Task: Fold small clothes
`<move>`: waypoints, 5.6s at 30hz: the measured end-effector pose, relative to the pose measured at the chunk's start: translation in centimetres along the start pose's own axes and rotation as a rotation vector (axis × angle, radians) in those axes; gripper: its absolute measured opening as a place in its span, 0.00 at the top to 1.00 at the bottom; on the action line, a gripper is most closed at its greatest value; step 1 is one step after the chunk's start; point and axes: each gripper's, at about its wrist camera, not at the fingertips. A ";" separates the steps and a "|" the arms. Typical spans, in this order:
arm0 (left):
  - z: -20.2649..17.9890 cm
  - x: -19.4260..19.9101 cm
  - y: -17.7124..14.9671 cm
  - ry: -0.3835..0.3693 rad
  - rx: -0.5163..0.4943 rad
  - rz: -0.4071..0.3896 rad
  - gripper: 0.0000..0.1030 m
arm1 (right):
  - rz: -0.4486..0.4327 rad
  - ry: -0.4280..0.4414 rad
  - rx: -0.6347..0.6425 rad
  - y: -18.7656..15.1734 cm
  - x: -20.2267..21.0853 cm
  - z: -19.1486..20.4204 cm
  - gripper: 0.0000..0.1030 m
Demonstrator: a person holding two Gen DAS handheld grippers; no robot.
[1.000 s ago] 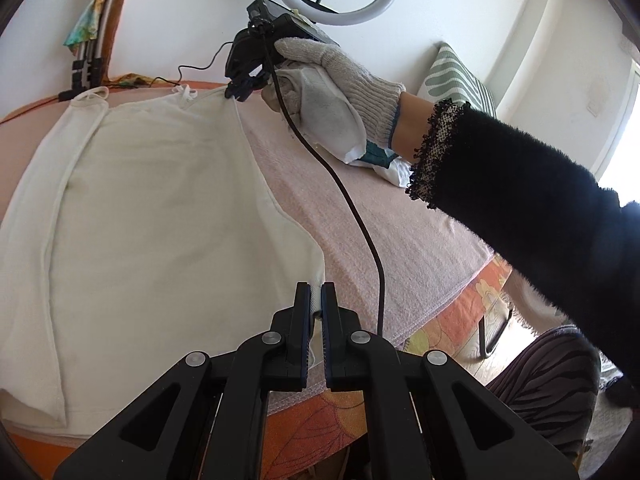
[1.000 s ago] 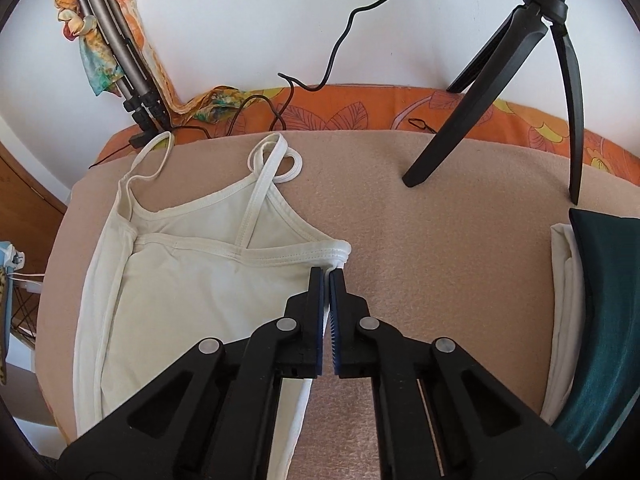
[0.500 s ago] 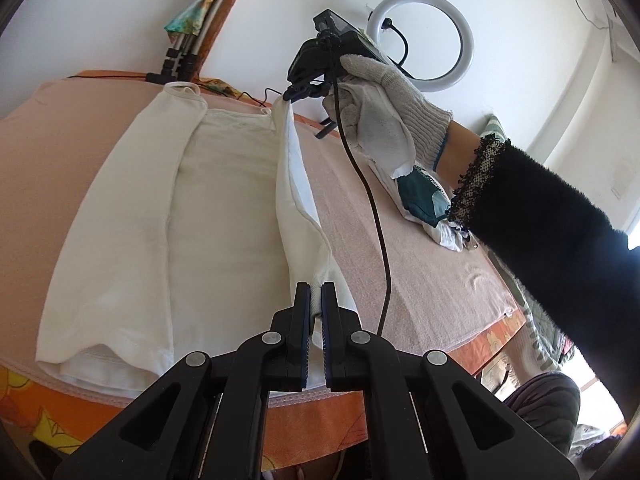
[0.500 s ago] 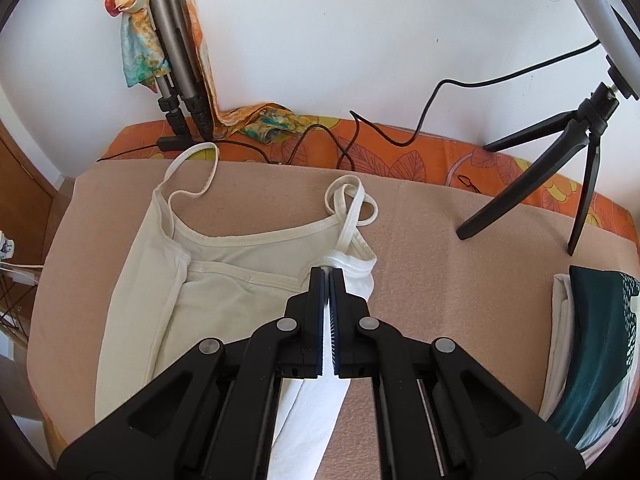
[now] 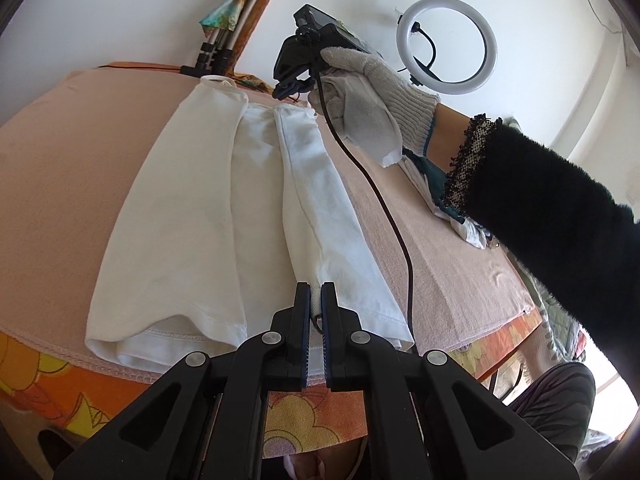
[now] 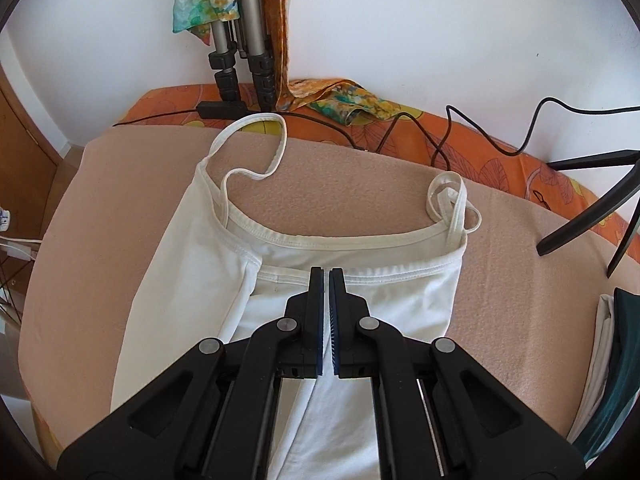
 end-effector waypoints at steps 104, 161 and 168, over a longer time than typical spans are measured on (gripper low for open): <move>9.3 3.4 3.5 0.068 -0.029 0.258 0.50 | 0.018 0.451 -0.164 -31.5 17.0 -3.4 0.44; 10.5 -1.7 13.6 -0.088 0.198 0.164 0.96 | -0.082 0.700 -0.483 -23.0 14.2 -7.7 0.94; 11.4 -4.8 14.5 -0.052 0.193 0.194 0.96 | -0.055 0.651 -0.537 -21.4 11.4 -8.3 0.94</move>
Point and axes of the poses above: each gripper's, at about its wrist camera, not at the fingertips, and x roughly against the way its jaws point, z to its left, y to its top, and after that the axes turned 3 degrees about -z, right-handed
